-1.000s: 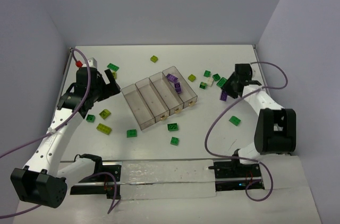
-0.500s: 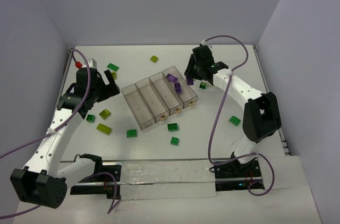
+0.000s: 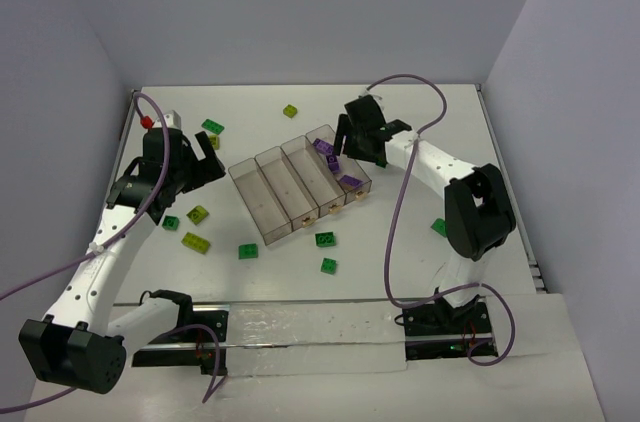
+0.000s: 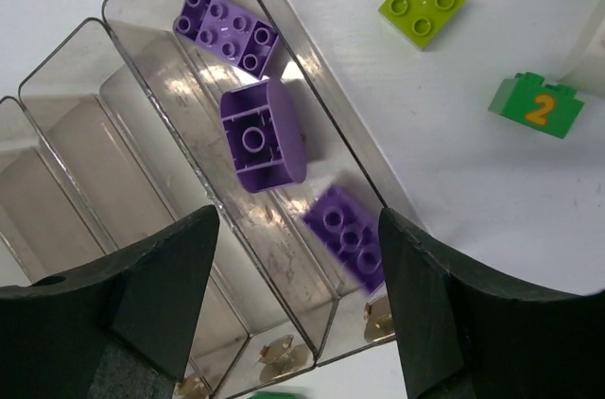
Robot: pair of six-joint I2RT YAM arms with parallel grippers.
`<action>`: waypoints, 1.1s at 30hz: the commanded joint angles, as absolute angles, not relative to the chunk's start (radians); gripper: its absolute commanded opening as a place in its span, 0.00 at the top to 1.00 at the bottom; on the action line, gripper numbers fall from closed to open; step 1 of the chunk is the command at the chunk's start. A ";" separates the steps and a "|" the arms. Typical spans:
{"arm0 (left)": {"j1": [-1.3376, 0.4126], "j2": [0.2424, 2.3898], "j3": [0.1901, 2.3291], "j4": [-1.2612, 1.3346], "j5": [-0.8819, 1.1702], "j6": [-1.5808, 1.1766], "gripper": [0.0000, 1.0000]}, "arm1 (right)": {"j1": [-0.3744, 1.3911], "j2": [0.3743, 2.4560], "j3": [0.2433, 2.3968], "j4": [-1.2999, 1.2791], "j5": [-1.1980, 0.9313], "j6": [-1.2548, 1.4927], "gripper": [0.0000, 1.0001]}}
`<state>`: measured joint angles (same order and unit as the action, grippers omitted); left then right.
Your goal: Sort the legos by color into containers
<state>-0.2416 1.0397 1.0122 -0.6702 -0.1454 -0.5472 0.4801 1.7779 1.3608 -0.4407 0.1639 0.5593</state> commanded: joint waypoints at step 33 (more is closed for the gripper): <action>-0.245 1.036 1.048 -0.669 -0.174 -0.529 0.01 | 0.150 2.093 1.577 -0.521 0.233 0.564 0.29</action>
